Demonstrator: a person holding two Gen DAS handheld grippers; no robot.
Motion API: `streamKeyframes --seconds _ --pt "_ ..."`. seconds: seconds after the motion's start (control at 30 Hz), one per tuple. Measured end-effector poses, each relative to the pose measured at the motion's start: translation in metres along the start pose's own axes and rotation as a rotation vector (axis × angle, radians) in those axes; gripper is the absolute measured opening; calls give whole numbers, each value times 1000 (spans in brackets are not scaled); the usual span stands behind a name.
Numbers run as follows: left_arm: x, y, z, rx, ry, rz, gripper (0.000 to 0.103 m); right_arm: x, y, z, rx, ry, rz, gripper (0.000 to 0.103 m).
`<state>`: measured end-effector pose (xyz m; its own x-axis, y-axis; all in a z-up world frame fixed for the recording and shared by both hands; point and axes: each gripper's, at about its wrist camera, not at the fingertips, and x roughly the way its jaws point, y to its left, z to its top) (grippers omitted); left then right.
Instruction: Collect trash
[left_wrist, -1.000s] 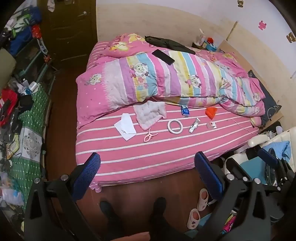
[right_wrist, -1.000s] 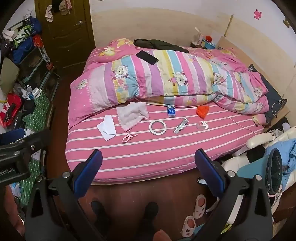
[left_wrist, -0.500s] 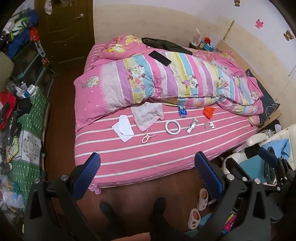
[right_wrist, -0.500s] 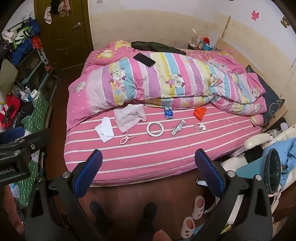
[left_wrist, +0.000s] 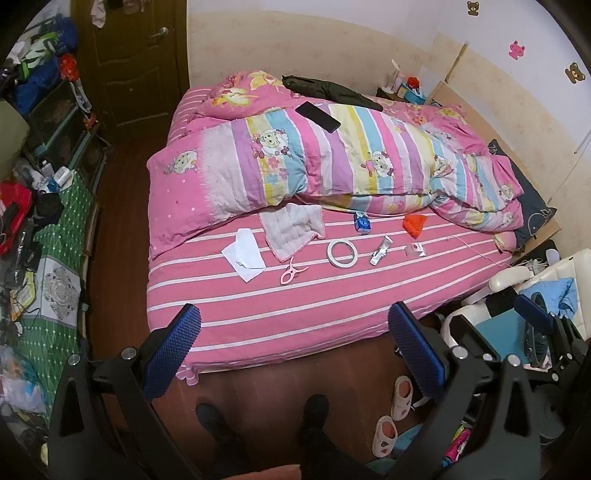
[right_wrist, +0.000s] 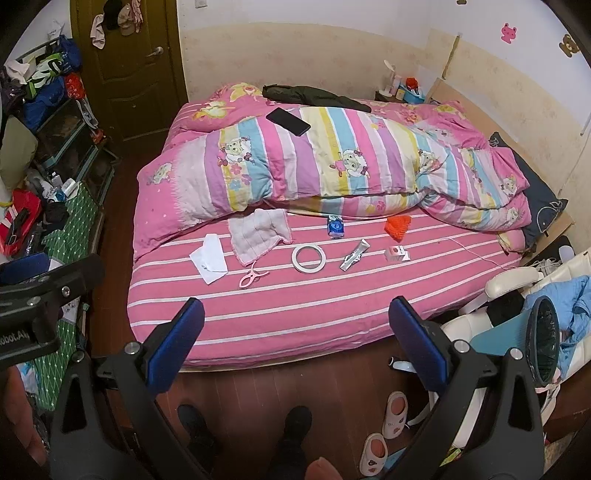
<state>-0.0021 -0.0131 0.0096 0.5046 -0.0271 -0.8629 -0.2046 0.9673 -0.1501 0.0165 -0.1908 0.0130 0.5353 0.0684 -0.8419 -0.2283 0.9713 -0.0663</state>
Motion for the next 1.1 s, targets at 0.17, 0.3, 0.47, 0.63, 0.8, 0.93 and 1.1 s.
streamKeyframes --seconds 0.17,0.3,0.47,0.63,0.8,0.93,1.1 --pt "-1 -4 -7 8 -4 -7 98 -5 -3 -5 6 -6 -8 99" --pt "-1 -4 -8 9 -4 -8 98 -8 -5 -7 10 -8 -12 99" --pt "-1 -6 -9 10 -3 -8 98 -6 -6 -7 8 -8 -12 99" --pt "-1 -7 -10 12 -5 -8 98 -7 -7 -8 7 -11 -12 99" --pt "-2 -8 -10 10 -5 -6 98 -9 -8 -7 3 -13 -11 99" --pt "-2 -8 -10 10 -4 -7 98 -9 -6 -7 4 -12 -12 99" --pt "-2 -8 -11 12 -5 -6 98 -9 -6 -8 3 -14 -14 99"
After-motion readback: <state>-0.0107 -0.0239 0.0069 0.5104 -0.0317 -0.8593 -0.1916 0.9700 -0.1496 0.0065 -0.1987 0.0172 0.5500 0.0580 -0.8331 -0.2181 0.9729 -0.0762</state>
